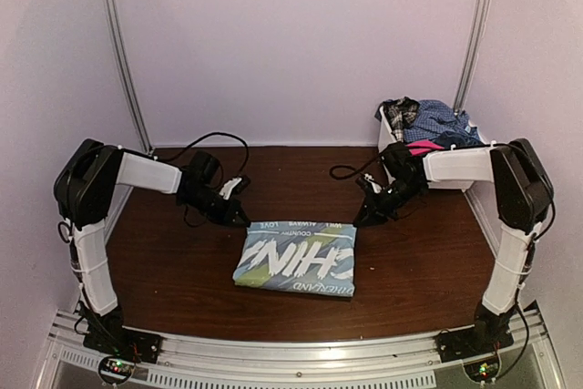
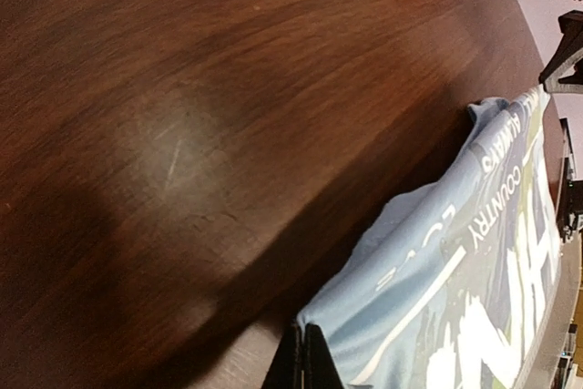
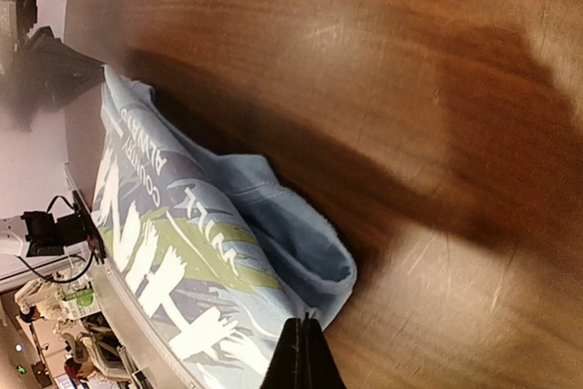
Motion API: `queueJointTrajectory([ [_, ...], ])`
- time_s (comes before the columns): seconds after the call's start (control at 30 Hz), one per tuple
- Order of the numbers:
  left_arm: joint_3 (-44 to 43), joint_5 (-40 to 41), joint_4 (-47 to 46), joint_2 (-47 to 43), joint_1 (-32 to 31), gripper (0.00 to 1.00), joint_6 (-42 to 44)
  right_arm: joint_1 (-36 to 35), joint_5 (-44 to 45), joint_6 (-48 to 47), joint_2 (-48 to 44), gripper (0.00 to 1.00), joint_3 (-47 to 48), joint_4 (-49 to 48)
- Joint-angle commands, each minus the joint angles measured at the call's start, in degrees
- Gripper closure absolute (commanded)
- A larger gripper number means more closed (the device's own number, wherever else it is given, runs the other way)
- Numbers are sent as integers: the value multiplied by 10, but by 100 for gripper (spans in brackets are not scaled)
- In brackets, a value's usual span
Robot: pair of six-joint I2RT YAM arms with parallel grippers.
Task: Fold and stack the mixed laundry pile
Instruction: Adjust the square-folded T-shirt at the center of the board, then smooth out the square-folded T-shirt at the center of the board.
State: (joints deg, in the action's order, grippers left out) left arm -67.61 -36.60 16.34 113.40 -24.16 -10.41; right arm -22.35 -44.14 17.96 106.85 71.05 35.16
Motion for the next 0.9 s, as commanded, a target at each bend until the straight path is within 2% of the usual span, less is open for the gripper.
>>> queueJointTrajectory([
  [0.0, -16, 65, -18, 24, 13, 100, -16, 9, 70, 19, 57, 100, 47, -40],
  [0.13, -19, 81, -17, 29, 15, 100, -20, 9, 69, 8, 103, 100, 80, -34],
  [0.17, -19, 85, -16, 28, 15, 100, -22, 9, 69, 7, 106, 94, 86, -34],
  [0.2, -21, 88, -15, 28, 16, 96, -24, 9, 69, 5, 106, 86, 93, -32],
  [0.27, -22, 100, -15, 10, 19, 77, -33, 9, 77, 0, 95, 66, 117, -13],
  [0.33, -20, 114, -25, -27, 22, 54, -37, 9, 90, -5, 70, 54, 140, 4],
  [0.43, -36, 145, -19, -99, 22, 5, -26, 10, 111, -14, 15, 40, 172, 27],
  [0.53, -67, 185, 7, -170, 22, 2, -10, 11, 143, -27, -46, 29, 196, 43],
  [0.67, -85, 201, 3, -262, 22, 2, -24, 12, 177, -42, -126, 3, 209, 31],
  [0.73, -73, 223, -22, -302, 22, 2, -73, 14, 200, -23, -166, 0, 198, -7],
  [0.8, -63, 283, -3, -331, 22, 2, -166, 18, 266, 37, -208, 0, 166, -59],
  [0.83, -55, 281, 8, -339, 22, 2, -185, 24, 279, 62, -226, 0, 146, -82],
  [0.87, -44, 243, -10, -345, 23, 2, -168, 35, 239, 68, -244, 0, 119, -118],
])
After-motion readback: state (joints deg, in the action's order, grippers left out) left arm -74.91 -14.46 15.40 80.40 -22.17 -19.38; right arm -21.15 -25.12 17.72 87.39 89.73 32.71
